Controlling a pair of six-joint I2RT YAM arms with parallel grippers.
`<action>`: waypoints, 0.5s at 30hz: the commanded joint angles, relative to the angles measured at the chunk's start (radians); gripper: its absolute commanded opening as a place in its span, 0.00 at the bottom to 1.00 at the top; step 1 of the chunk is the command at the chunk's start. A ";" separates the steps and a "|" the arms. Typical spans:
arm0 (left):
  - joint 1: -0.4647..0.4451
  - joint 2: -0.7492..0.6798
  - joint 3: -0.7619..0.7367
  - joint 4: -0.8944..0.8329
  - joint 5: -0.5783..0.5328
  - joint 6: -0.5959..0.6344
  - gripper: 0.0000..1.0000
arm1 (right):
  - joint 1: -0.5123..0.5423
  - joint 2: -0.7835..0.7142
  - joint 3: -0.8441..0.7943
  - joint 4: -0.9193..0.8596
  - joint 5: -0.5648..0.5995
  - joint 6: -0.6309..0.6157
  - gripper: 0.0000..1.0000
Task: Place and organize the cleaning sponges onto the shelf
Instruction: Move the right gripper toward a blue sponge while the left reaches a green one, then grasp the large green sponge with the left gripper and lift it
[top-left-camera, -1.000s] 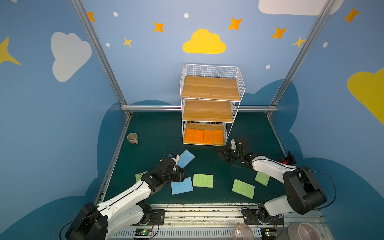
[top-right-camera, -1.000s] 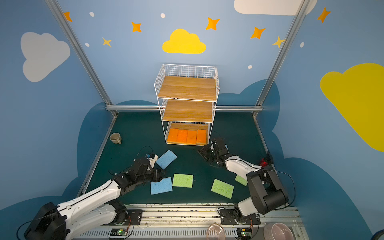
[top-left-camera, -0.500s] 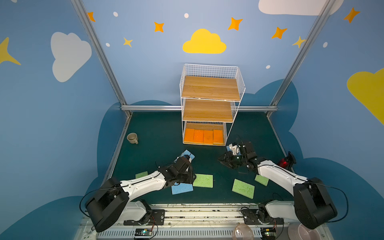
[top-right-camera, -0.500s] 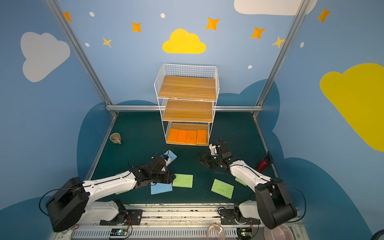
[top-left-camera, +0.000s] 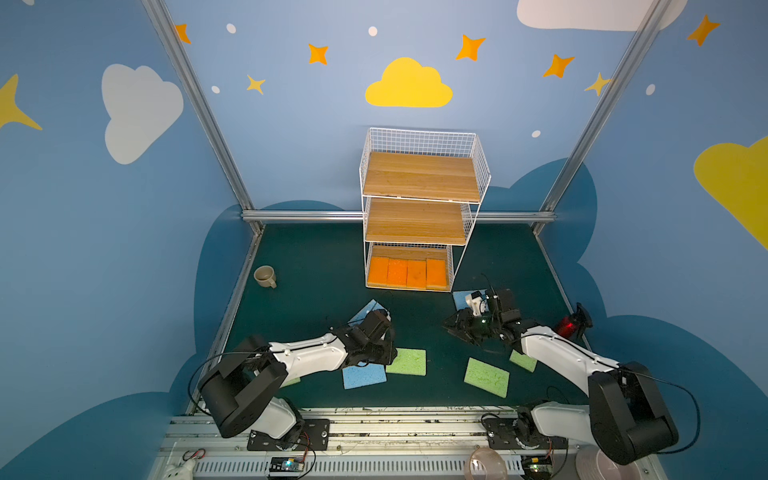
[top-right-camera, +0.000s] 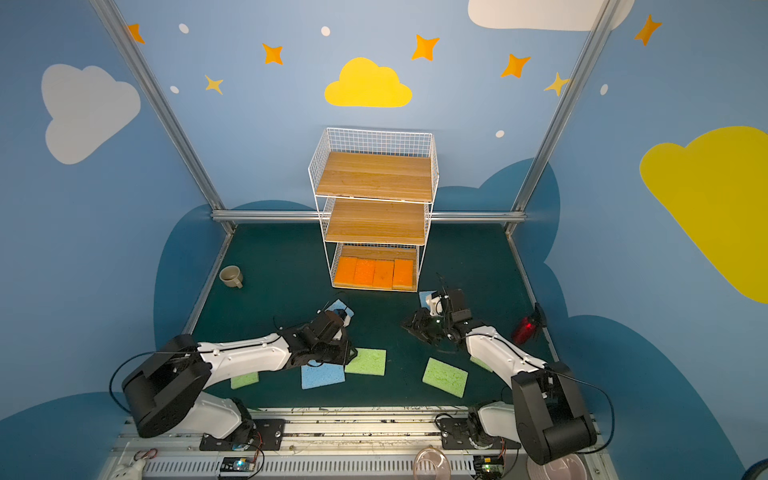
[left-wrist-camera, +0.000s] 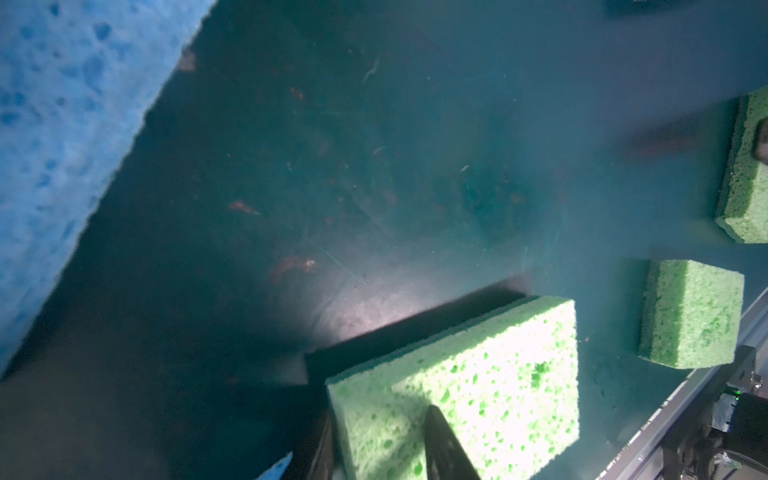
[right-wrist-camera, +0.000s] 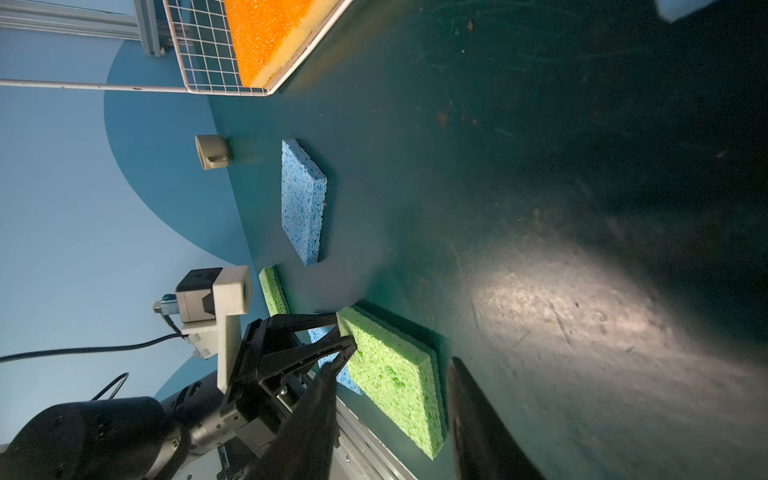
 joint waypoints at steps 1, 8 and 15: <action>-0.006 0.015 0.013 0.019 0.014 -0.006 0.33 | -0.009 -0.005 -0.010 0.001 -0.025 -0.016 0.44; -0.007 0.015 0.019 0.030 0.024 -0.011 0.19 | -0.018 -0.025 -0.005 -0.011 -0.034 -0.030 0.44; -0.003 -0.044 0.078 -0.039 0.016 0.023 0.09 | -0.018 -0.071 0.012 -0.041 -0.052 -0.071 0.44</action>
